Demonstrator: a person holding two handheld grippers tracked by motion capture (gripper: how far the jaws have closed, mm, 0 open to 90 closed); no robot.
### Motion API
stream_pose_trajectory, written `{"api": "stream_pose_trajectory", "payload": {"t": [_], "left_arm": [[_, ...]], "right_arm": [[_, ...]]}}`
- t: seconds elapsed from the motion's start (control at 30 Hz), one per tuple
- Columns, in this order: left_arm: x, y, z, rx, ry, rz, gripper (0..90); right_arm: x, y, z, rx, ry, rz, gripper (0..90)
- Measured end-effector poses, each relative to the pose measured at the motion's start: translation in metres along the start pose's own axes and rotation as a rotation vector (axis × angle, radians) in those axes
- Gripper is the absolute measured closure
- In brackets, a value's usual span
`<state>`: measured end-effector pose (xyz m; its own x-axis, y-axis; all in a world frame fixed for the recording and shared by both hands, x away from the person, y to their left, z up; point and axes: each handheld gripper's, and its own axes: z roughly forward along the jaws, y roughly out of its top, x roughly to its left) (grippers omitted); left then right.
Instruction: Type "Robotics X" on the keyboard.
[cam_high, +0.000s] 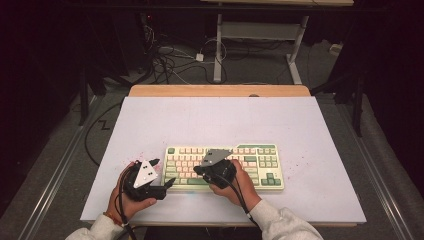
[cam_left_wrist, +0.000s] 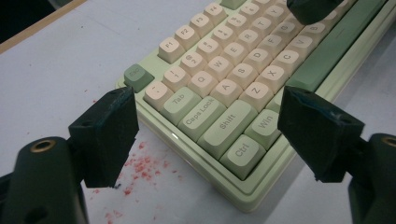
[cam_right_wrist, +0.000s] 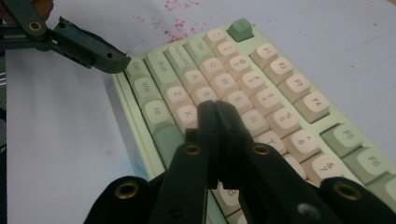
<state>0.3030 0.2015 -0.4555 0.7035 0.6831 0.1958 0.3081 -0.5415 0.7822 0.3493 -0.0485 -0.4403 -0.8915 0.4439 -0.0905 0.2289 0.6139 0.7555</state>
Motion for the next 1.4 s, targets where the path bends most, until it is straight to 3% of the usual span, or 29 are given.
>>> {"api": "stream_pose_trajectory", "payload": {"t": [0.6, 0.87, 1.07, 1.4], "left_arm": [[0.001, 0.0, -0.001, -0.006, 0.006, 0.015, 19.4], [0.001, -0.001, -0.001, -0.002, 0.0, 0.004, 19.4], [0.001, -0.001, -0.001, -0.002, 0.001, 0.002, 19.4], [0.001, -0.001, -0.002, -0.004, -0.002, 0.0, 19.4]], "right_arm": [[0.003, -0.001, 0.017, 0.026, 0.005, -0.004, 90.0], [0.004, 0.0, 0.022, 0.064, -0.003, -0.005, 90.0], [0.003, 0.005, 0.018, 0.03, -0.007, 0.004, 90.0], [0.003, 0.018, 0.025, 0.021, -0.006, -0.012, 90.0]]}}
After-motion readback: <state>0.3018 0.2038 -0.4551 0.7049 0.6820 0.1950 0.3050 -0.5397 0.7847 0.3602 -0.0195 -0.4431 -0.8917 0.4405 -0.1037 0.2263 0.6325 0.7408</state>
